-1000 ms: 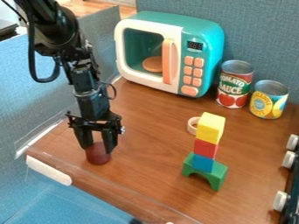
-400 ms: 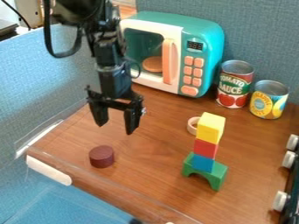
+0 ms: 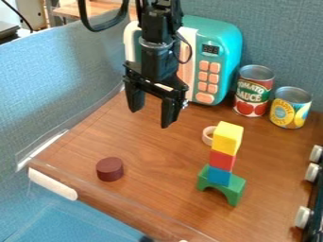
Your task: Move the brown circle to the left side of table
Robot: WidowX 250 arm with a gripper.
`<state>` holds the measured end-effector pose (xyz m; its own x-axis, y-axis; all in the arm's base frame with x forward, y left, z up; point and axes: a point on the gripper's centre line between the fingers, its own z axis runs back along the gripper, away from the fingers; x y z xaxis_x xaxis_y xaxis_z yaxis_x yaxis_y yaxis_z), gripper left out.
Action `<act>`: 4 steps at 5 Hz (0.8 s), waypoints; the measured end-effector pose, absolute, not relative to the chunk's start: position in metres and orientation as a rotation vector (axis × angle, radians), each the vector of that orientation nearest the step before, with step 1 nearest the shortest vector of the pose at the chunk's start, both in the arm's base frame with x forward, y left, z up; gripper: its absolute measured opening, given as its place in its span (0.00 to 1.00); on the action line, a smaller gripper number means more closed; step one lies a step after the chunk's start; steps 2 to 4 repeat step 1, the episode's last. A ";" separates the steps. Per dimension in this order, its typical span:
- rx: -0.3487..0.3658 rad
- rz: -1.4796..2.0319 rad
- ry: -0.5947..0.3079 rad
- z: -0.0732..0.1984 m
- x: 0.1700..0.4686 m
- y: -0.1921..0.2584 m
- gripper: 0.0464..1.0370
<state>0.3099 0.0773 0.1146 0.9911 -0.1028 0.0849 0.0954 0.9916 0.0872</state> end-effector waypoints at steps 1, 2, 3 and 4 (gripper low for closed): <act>0.033 -0.108 -0.082 0.111 0.312 0.070 0.96; 0.033 -0.108 -0.082 0.111 0.312 0.070 0.96; 0.033 -0.108 -0.082 0.111 0.312 0.070 0.96; 0.033 -0.108 -0.082 0.111 0.312 0.070 0.96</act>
